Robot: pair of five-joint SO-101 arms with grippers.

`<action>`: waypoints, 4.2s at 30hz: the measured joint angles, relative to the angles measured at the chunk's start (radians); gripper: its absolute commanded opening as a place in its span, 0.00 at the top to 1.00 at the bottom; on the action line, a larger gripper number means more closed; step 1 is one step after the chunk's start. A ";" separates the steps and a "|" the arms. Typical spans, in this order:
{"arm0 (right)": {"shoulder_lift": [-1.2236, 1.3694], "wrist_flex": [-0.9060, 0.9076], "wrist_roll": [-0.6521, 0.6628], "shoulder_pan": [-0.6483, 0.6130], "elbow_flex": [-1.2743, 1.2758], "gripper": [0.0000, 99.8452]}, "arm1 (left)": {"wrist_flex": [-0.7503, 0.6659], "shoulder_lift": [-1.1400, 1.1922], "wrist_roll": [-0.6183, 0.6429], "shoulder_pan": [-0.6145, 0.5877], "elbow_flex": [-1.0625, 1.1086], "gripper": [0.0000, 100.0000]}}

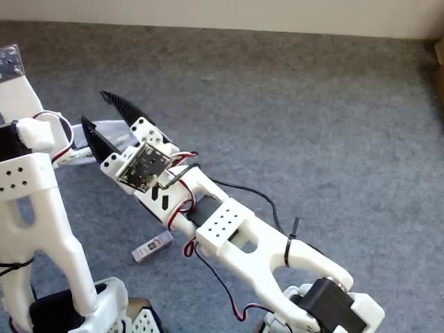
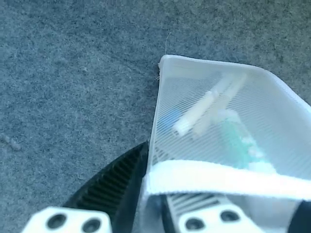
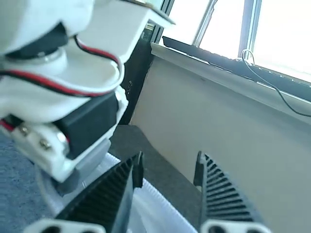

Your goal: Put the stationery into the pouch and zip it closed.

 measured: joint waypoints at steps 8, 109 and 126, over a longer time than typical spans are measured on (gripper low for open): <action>-0.017 0.002 0.000 0.002 0.002 0.84 | 0.000 0.000 0.000 0.000 0.000 0.99; 0.180 1.234 -1.364 -0.212 -0.098 0.72 | -0.009 0.000 0.000 0.000 0.000 0.99; 0.356 1.240 -1.367 -0.186 -0.196 0.78 | -0.043 0.000 0.000 0.000 0.046 0.99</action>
